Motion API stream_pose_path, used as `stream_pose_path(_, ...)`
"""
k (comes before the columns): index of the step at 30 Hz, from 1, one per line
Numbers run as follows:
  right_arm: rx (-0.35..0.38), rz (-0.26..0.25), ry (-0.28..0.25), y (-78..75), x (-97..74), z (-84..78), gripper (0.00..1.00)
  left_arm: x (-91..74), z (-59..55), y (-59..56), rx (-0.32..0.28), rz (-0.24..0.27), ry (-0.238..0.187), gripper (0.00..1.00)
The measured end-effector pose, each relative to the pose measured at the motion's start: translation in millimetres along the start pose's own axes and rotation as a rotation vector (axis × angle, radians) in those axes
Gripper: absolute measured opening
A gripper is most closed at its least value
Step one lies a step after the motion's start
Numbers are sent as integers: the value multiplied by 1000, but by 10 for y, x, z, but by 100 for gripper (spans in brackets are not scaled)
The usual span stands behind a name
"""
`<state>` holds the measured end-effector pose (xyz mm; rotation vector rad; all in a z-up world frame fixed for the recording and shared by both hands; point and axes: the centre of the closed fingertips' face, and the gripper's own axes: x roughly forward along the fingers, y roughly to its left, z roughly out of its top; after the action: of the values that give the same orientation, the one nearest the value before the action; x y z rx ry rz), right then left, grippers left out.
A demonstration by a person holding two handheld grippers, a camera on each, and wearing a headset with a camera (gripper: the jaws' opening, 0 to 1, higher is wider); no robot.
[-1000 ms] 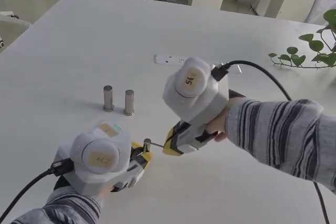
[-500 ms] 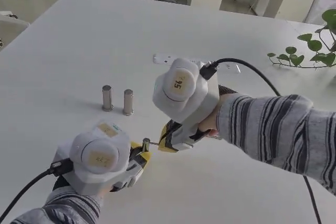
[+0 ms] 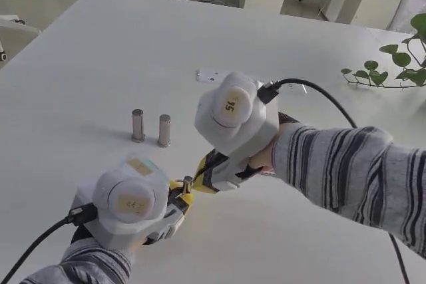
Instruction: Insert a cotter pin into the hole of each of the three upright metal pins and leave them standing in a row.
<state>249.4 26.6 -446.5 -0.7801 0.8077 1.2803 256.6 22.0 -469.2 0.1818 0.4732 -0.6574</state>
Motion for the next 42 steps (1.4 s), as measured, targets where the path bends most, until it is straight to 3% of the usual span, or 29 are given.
stream_pose_path(5, 20, -2, -15, -19, -64, -27, 9, 0, -1, -2, -1, 3, -1, 5)
stream_pose_path(12, 37, -8, -10, -23, -150, -119, 3, -1, -3, -5, -6, 6, -1, 5)
stream_pose_path(23, 68, -2, -48, 1, -119, -90, 0, -5, 1, -8, -8, 12, -10, 5)
stream_pose_path(42, 100, 1, -62, 6, -93, -73, 0, 7, -3, 4, -25, 32, -28, 5)
